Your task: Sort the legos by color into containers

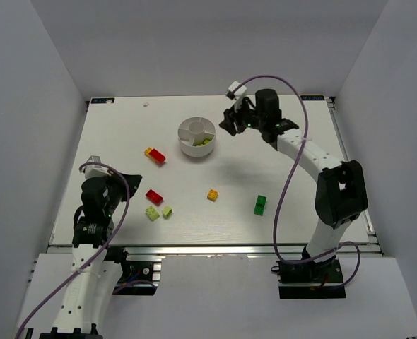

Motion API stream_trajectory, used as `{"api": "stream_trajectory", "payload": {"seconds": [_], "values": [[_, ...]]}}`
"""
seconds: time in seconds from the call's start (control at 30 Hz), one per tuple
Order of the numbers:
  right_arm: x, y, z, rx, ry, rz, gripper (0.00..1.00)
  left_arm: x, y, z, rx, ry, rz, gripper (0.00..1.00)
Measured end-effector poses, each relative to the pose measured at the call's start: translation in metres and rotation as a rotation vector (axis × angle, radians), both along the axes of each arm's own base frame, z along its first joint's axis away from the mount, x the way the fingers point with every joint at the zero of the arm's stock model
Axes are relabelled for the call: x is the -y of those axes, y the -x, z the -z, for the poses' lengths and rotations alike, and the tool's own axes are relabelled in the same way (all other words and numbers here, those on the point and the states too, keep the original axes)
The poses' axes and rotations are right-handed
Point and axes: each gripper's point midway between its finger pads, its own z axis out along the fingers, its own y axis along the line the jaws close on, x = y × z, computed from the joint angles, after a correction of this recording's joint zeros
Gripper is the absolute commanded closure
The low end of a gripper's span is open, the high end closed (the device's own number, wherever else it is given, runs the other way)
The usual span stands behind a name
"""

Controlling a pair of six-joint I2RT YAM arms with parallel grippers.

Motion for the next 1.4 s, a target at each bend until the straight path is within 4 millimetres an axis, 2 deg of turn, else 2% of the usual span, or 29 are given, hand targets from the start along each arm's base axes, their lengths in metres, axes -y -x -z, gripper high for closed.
{"api": "stream_trajectory", "payload": {"seconds": [0.03,0.07,0.1,0.17,0.23,0.27,0.3,0.4,0.43,0.5,0.63,0.73,0.83,0.93,1.2,1.4], "values": [[0.008,0.0,0.002,-0.034,0.01,0.01,0.75,0.001,-0.001,0.0,0.0,0.001,0.003,0.85],[0.025,-0.008,0.006,-0.059,0.018,0.047,0.81,0.001,-0.002,0.0,0.0,0.002,0.005,0.82],[0.042,-0.011,0.014,-0.104,0.032,0.09,0.84,0.002,-0.003,0.0,0.0,0.003,0.009,0.69],[0.072,-0.014,0.031,-0.196,0.062,0.18,0.84,0.003,-0.006,-0.001,0.005,0.001,0.017,0.51],[0.103,-0.018,0.047,-0.268,0.094,0.293,0.77,0.003,-0.007,-0.003,0.009,0.002,0.02,0.33],[0.118,-0.019,0.054,-0.296,0.11,0.351,0.72,0.004,-0.008,-0.004,0.013,0.004,0.02,0.3],[0.136,-0.022,0.062,-0.322,0.129,0.434,0.61,0.004,-0.009,-0.005,0.018,0.004,0.021,0.27],[0.182,-0.025,0.082,-0.368,0.201,0.651,0.41,0.004,-0.009,-0.005,0.019,0.004,0.022,0.25],[0.194,-0.026,0.086,-0.372,0.22,0.706,0.39,0.004,-0.009,-0.005,0.019,0.004,0.023,0.25],[0.217,-0.029,0.094,-0.385,0.245,0.812,0.27,0.004,-0.01,-0.004,0.016,0.003,0.023,0.25],[0.254,-0.037,0.12,-0.432,0.283,0.954,0.26,0.004,-0.01,-0.004,0.013,0.003,0.023,0.24],[0.278,-0.043,0.145,-0.488,0.299,1.023,0.3,0.004,-0.01,-0.004,0.015,0.003,0.023,0.24],[0.295,-0.048,0.165,-0.537,0.305,1.072,0.33,0.004,-0.009,-0.005,0.017,0.004,0.023,0.24],[0.302,-0.059,0.174,-0.55,0.301,1.093,0.34,0.004,-0.009,-0.007,0.022,0.007,0.021,0.24],[0.292,-0.097,0.17,-0.522,0.233,1.077,0.36,0.004,-0.009,-0.009,0.02,0.013,0.016,0.24],[0.289,-0.102,0.177,-0.54,0.213,1.081,0.39,0.003,-0.01,-0.011,0.021,0.019,0.011,0.24]]}}
